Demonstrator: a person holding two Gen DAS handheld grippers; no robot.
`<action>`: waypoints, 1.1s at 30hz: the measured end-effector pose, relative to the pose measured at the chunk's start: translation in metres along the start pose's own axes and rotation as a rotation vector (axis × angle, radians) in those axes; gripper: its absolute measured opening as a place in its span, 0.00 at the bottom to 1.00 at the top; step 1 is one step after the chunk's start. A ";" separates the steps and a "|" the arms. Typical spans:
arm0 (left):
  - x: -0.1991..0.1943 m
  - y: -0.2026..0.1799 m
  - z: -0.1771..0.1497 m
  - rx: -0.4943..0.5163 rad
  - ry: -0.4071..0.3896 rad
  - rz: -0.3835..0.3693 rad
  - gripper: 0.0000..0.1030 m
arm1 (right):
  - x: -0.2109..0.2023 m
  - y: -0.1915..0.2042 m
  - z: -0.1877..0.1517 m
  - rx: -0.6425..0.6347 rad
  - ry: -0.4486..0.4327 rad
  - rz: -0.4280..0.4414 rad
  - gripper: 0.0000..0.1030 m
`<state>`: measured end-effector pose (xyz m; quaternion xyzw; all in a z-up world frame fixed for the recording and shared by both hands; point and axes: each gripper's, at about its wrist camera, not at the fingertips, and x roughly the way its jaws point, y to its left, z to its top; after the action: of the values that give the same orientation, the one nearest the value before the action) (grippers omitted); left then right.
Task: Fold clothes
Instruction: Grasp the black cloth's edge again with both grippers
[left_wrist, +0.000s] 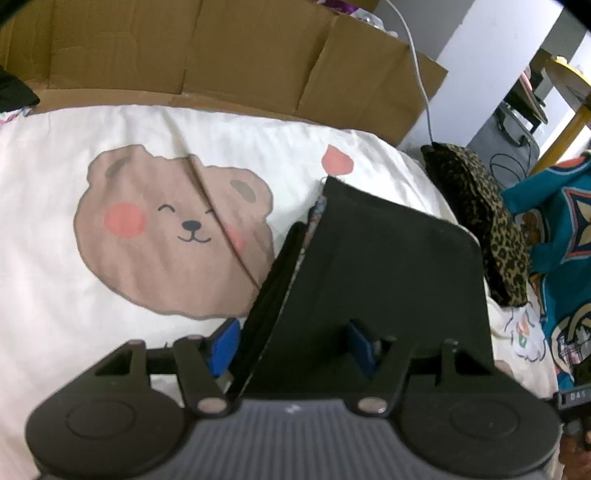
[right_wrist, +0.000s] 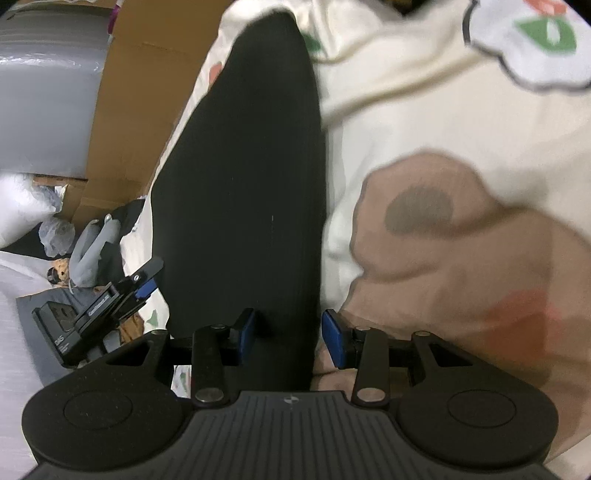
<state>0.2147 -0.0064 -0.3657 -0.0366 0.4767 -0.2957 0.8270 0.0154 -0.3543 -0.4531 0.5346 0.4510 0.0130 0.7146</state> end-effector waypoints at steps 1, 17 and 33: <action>0.001 0.001 0.000 0.000 -0.001 -0.002 0.62 | 0.002 -0.001 -0.002 0.006 0.007 0.009 0.43; 0.010 0.006 -0.006 -0.012 -0.003 -0.066 0.37 | 0.009 0.011 -0.003 -0.020 0.038 0.076 0.06; -0.003 -0.024 -0.033 -0.080 0.079 -0.065 0.33 | -0.033 0.013 0.019 -0.082 0.063 -0.036 0.06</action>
<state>0.1755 -0.0172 -0.3733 -0.0733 0.5191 -0.3045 0.7952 0.0147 -0.3798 -0.4224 0.4959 0.4820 0.0357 0.7215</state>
